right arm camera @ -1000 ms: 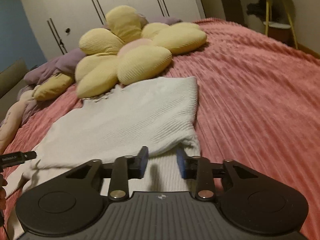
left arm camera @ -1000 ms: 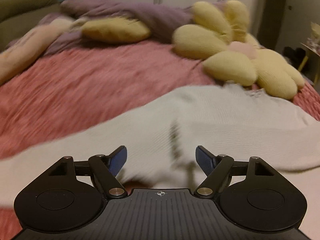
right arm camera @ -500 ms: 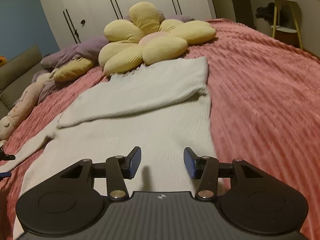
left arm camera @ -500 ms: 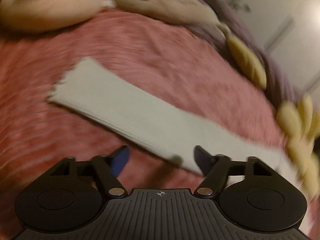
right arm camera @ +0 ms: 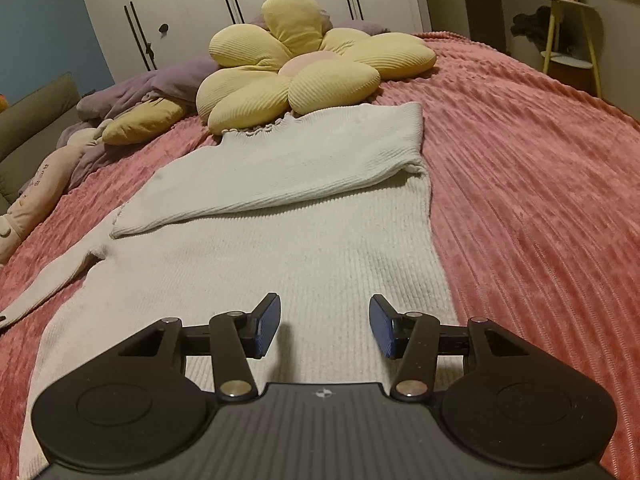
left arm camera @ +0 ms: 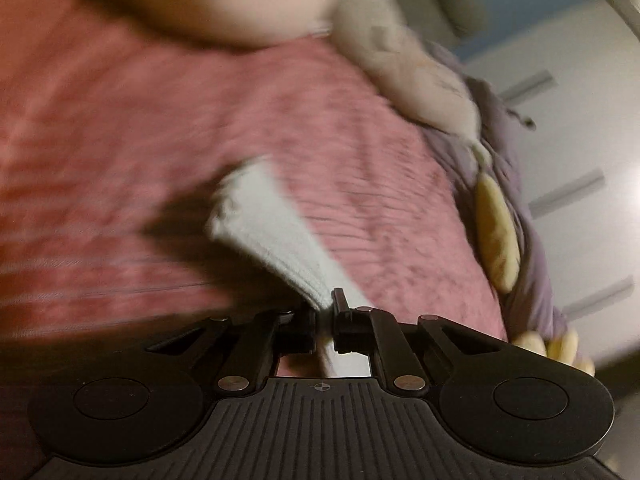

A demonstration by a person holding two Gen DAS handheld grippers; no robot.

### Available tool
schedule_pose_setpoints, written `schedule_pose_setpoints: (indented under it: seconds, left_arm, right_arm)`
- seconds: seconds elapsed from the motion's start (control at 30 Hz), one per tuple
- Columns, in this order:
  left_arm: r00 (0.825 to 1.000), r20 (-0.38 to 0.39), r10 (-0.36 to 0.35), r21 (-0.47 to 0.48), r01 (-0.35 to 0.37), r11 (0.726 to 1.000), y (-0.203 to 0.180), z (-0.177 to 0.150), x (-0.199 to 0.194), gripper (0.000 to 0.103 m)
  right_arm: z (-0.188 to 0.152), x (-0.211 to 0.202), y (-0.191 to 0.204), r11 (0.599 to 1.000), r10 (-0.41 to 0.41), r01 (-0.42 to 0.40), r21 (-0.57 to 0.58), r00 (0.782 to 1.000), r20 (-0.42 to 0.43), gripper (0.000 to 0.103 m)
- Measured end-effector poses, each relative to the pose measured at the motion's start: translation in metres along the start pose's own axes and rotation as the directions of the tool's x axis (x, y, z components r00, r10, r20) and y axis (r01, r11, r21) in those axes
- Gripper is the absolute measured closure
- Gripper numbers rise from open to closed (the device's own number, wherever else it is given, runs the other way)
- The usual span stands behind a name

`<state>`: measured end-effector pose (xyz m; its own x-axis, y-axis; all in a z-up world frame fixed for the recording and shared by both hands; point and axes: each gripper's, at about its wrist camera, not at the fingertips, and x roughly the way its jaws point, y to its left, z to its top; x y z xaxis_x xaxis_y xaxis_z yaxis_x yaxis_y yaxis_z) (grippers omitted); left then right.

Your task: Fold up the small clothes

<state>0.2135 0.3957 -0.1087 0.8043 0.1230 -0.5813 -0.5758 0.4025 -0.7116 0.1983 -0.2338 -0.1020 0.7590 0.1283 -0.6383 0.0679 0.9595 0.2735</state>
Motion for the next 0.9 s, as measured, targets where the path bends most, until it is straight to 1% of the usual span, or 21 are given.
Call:
schedule_pose_setpoints:
  seconds: [0.1, 0.17, 0.2, 0.23, 0.27, 0.3, 0.33, 0.37, 0.4, 0.43, 0.47, 0.5, 0.53, 0.57, 0.6, 0.67, 0.7, 0.73, 0.8, 0.87, 0.9]
  left_arm:
    - [0.993, -0.027, -0.113, 0.145, 0.116, 0.983, -0.052, -0.013, -0.015, 0.094]
    - [0.976, -0.064, -0.210, 0.260, 0.219, 0.940, -0.104, -0.031, -0.022, 0.094]
    - [0.960, -0.096, -0.264, 0.312, 0.281, 0.908, -0.131, -0.046, -0.027, 0.094]
    - [0.938, -0.142, -0.317, 0.361, 0.347, 0.866, -0.157, -0.064, -0.031, 0.094]
    - [0.907, -0.199, -0.372, 0.401, 0.421, 0.814, -0.183, -0.087, -0.035, 0.094]
    - [0.877, -0.259, -0.404, 0.425, 0.479, 0.768, -0.203, -0.111, -0.037, 0.093]
    - [0.849, -0.328, -0.414, 0.446, 0.525, 0.725, -0.221, -0.137, -0.037, 0.088]
    - [0.829, -0.386, -0.405, 0.477, 0.555, 0.682, -0.236, -0.164, -0.035, 0.064]
    - [0.821, -0.420, -0.388, 0.514, 0.567, 0.643, -0.245, -0.189, -0.033, 0.041]
    - [0.827, -0.428, -0.364, 0.553, 0.558, 0.619, -0.248, -0.210, -0.031, 0.038]
    - [0.836, -0.435, -0.335, 0.580, 0.545, 0.606, -0.247, -0.227, -0.029, 0.039]
    - [0.847, -0.441, -0.297, 0.596, 0.523, 0.609, -0.243, -0.238, -0.025, 0.039]
    - [0.865, -0.433, -0.255, 0.608, 0.489, 0.626, -0.236, -0.245, -0.020, 0.039]
    - [0.887, -0.410, -0.211, 0.620, 0.441, 0.650, -0.226, -0.247, -0.015, 0.039]
    - [0.908, -0.381, -0.174, 0.636, 0.395, 0.663, -0.216, -0.249, -0.011, 0.038]
    - [0.951, -0.298, -0.087, 0.690, 0.277, 0.668, -0.197, -0.247, -0.004, 0.035]
    - [0.967, -0.252, -0.046, 0.714, 0.218, 0.665, -0.188, -0.245, -0.001, 0.034]
    - [0.976, -0.219, -0.016, 0.728, 0.175, 0.663, -0.179, -0.242, 0.005, 0.033]
    - [0.979, -0.205, 0.026, 0.728, 0.134, 0.672, -0.165, -0.240, 0.008, 0.032]
    - [0.973, -0.225, 0.046, 0.716, 0.134, 0.685, -0.151, -0.237, 0.015, 0.032]
    - [0.974, -0.223, 0.042, 0.719, 0.136, 0.682, -0.145, -0.237, 0.013, 0.032]
  right_arm:
    - [0.000, -0.001, -0.003, 1.000, 0.012, -0.012, 0.012, 1.000, 0.007, 0.054]
    - [-0.001, -0.002, -0.004, 1.000, 0.016, -0.016, 0.016, 1.000, 0.009, 0.054]
    - [-0.001, -0.003, -0.005, 1.000, 0.017, -0.018, 0.016, 1.000, 0.012, 0.054]
    - [-0.001, -0.005, -0.005, 1.000, 0.018, -0.018, 0.017, 1.000, 0.016, 0.054]
    - [-0.002, -0.006, -0.006, 1.000, 0.019, -0.019, 0.019, 1.000, 0.022, 0.054]
    - [-0.002, -0.007, -0.008, 0.999, 0.021, -0.021, 0.024, 0.999, 0.026, 0.054]
    - [-0.001, -0.008, -0.009, 0.999, 0.023, -0.024, 0.032, 0.999, 0.028, 0.054]
    - [-0.001, -0.008, -0.011, 0.999, 0.023, -0.024, 0.044, 0.999, 0.029, 0.054]
    - [0.000, -0.008, -0.013, 0.998, 0.023, -0.025, 0.054, 0.999, 0.028, 0.054]
    - [0.000, -0.010, -0.015, 0.998, 0.024, -0.026, 0.064, 0.999, 0.028, 0.054]
    - [0.002, -0.012, -0.017, 0.997, 0.029, -0.031, 0.072, 0.999, 0.031, 0.054]
    - [0.003, -0.014, -0.018, 0.997, 0.035, -0.037, 0.074, 0.999, 0.034, 0.054]
    - [0.005, -0.016, -0.020, 0.997, 0.042, -0.044, 0.068, 0.998, 0.038, 0.054]
    - [0.008, -0.016, -0.020, 0.997, 0.047, -0.049, 0.059, 0.998, 0.038, 0.054]
    - [0.010, -0.016, -0.021, 0.997, 0.052, -0.054, 0.053, 0.998, 0.037, 0.054]
    - [0.017, -0.009, -0.021, 0.995, 0.084, -0.085, 0.054, 0.996, 0.025, 0.054]
    - [0.022, -0.003, -0.018, 0.993, 0.103, -0.104, 0.060, 0.995, 0.015, 0.054]
    - [0.027, 0.005, -0.014, 0.989, 0.128, -0.128, 0.072, 0.992, 0.003, 0.054]
    - [0.037, 0.023, -0.005, 0.977, 0.188, -0.186, 0.103, 0.982, -0.018, 0.054]
    - [0.046, 0.045, 0.005, 0.966, 0.235, -0.228, 0.121, 0.971, -0.044, 0.054]
    - [0.052, 0.059, 0.009, 0.961, 0.250, -0.240, 0.137, 0.966, -0.060, 0.054]
